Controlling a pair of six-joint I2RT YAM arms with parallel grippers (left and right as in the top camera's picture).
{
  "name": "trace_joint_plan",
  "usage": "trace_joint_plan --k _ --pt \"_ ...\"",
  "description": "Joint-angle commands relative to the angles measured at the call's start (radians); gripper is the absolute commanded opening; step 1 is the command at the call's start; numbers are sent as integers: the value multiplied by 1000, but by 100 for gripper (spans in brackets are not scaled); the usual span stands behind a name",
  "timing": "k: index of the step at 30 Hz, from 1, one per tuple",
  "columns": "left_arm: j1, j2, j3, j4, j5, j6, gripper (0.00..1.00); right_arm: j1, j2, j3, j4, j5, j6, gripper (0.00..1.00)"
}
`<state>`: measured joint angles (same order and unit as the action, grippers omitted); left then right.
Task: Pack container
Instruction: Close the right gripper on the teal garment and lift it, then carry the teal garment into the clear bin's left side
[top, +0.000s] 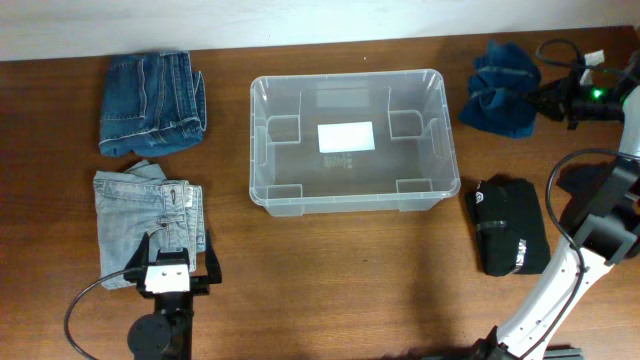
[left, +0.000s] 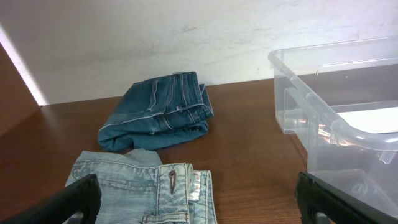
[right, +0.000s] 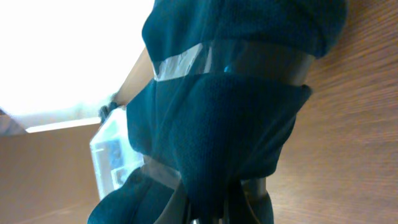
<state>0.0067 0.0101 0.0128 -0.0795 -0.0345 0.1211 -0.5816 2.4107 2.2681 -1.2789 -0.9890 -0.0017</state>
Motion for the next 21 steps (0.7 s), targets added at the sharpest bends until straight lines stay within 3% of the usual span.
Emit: trace_joint_plan --k 1,11,21 --pt "-4 -5 -4 -1 -7 16 99 32 -170 77 -63 -118 -79 4" --pt "-4 -5 -4 -1 -7 16 99 246 -424 79 -185 -71 -155 4" --pt "-4 -5 -4 -1 -7 16 99 637 -439 55 -206 141 -86 4"
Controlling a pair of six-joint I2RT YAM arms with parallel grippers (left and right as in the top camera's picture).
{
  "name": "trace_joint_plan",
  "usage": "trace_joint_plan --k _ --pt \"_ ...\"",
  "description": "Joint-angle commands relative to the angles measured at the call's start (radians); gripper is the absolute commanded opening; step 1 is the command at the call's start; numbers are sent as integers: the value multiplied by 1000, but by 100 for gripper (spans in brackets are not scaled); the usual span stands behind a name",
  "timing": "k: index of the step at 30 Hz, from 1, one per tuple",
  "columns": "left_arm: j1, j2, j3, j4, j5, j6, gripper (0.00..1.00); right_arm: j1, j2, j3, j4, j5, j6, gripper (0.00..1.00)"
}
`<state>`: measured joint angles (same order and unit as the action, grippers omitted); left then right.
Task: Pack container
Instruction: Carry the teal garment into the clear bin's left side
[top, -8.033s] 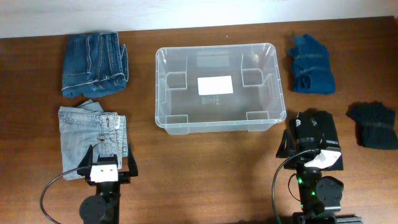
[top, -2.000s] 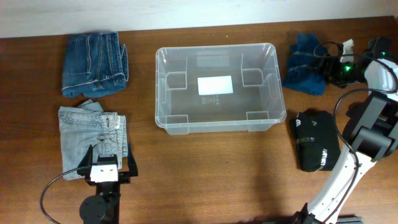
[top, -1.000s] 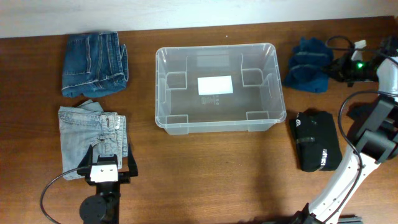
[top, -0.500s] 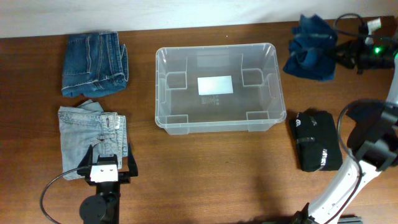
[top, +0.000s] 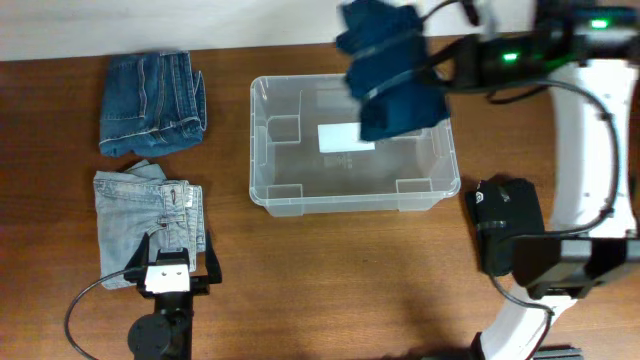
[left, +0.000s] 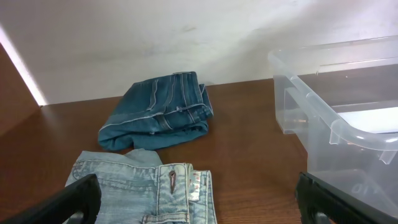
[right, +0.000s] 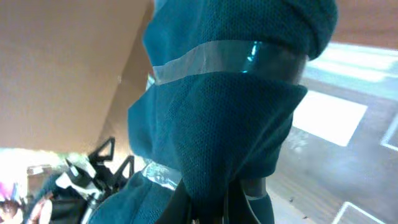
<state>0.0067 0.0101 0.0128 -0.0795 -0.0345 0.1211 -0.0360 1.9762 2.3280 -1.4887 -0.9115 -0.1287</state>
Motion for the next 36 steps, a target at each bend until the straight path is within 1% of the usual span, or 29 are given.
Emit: trace_joint_plan --k 1,4,6,10,13,16,21,25,29,36 --pt "-4 -5 -4 -1 -7 16 99 116 -5 -7 4 92 58 4" --pt "-4 -5 -4 -1 -7 16 99 192 -5 -15 10 201 129 4" --pt "-4 -5 -4 -1 -7 16 99 241 -5 -27 29 282 201 4" --pt "-4 -5 -4 -1 -7 16 99 314 -5 -79 114 433 360 4" --pt "-4 -5 -4 -1 -7 16 99 359 -5 -152 212 488 450 4" --pt "-4 -5 -4 -1 -7 16 99 386 -5 -223 296 500 504 4" --pt "-4 -5 -4 -1 -7 16 99 422 -5 -357 423 497 569 4" --pt "-4 -5 -4 -1 -7 16 99 448 -5 -431 489 498 576 4" --pt "-4 -5 -4 -1 -7 16 99 467 -5 -470 546 498 576 4" --pt "-4 -5 -4 -1 -7 16 99 476 2 -486 590 510 584 4"
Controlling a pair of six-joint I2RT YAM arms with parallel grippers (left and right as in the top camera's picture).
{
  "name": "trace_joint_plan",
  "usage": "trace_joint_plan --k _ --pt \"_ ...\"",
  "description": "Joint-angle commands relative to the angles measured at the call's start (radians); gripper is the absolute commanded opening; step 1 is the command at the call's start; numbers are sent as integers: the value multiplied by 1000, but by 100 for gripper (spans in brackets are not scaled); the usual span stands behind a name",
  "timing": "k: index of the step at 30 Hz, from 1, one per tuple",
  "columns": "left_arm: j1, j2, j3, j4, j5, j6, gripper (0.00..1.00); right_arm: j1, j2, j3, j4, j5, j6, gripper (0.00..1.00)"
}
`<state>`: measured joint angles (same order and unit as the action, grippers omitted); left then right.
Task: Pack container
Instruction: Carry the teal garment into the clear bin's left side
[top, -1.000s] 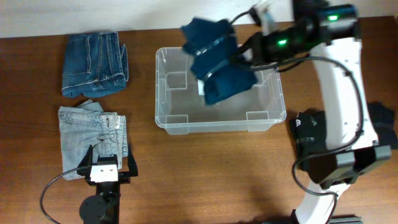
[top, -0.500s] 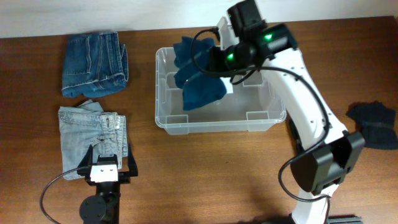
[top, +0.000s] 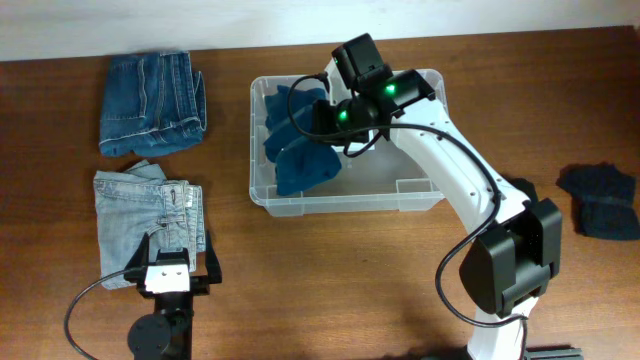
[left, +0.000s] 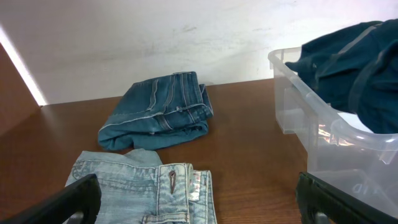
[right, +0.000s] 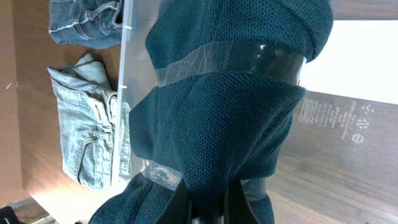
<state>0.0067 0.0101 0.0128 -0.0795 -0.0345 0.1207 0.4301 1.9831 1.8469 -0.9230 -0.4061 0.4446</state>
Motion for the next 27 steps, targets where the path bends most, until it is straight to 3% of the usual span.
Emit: trace_joint_plan --k 1,25,27 --pt "-4 -5 -4 -1 -7 16 99 10 -1 -5 27 16 19 4" --pt "-4 -5 -3 -1 -7 16 99 19 128 -5 66 56 67 4" --pt "-4 -5 -4 -1 -7 16 99 22 136 -5 68 55 70 8"
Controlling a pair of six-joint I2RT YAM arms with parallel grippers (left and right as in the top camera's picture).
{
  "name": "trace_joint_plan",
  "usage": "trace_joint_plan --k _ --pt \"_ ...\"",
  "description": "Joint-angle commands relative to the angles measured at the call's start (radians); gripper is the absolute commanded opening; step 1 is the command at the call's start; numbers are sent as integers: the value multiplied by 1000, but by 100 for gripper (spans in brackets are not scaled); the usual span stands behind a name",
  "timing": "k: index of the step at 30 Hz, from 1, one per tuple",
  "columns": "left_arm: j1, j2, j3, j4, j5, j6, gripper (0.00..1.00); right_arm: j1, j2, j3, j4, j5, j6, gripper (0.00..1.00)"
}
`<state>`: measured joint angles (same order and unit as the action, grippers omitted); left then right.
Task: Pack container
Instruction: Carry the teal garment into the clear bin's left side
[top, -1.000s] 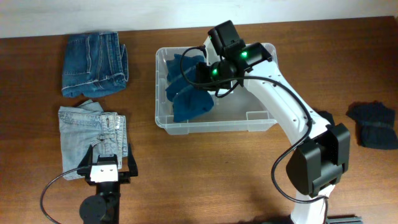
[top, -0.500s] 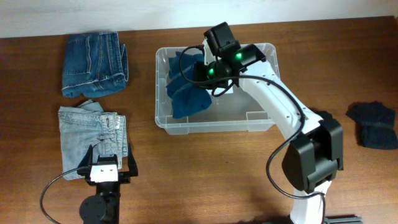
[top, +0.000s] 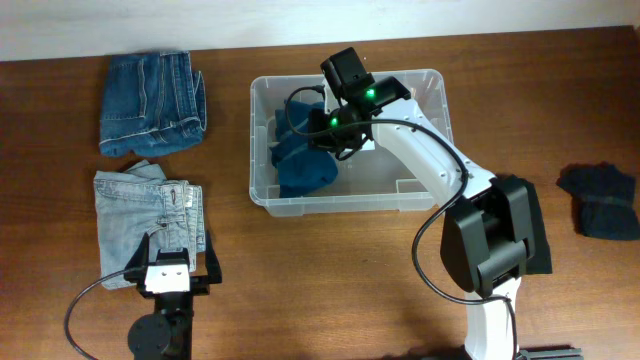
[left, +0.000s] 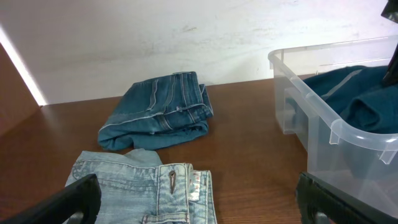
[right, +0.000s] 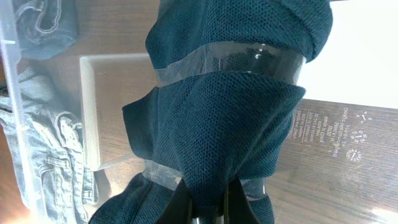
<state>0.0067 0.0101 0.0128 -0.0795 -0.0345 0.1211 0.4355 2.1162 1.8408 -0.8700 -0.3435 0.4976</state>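
Note:
A clear plastic container (top: 441, 140) stands mid-table. My right gripper (top: 322, 128) reaches into its left half, shut on a dark blue knit garment (top: 300, 168) that lies low against the left wall. In the right wrist view the garment (right: 230, 118) fills the frame, pinched between the fingers (right: 208, 208), with the container's floor and white label (right: 367, 50) behind. My left gripper (top: 170, 268) stands open at the front left, over the near end of folded light jeans (top: 145, 212). In the left wrist view the container (left: 333, 134) shows the garment (left: 367, 99) inside.
Folded dark jeans (top: 150, 95) lie at the back left, also seen as dark jeans (left: 158, 112) behind the light jeans (left: 143, 186). Another dark garment (top: 600, 200) lies at the right edge. The right arm's base (top: 490, 240) stands front right of the container.
My right gripper has gone lower into the container's left half, and the blue garment now sits deeper inside, below the rim. The left arm has not moved.
My right gripper was shut on the blue garment at the table's back right. Then it held it in the air over the container's back right corner. Then it was over the container's left half, and now the garment is low inside.

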Motion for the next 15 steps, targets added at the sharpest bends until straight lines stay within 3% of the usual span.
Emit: trace_joint_plan --k 1,12,15 --pt "-4 -5 -4 -1 -7 16 99 19 10 1 14 -7 16 9" --pt "-4 -5 -4 -1 -7 16 99 31 23 1 9 -11 16 13" --pt "-4 -5 -4 -1 -7 16 99 31 23 1 -1 -10 16 35"
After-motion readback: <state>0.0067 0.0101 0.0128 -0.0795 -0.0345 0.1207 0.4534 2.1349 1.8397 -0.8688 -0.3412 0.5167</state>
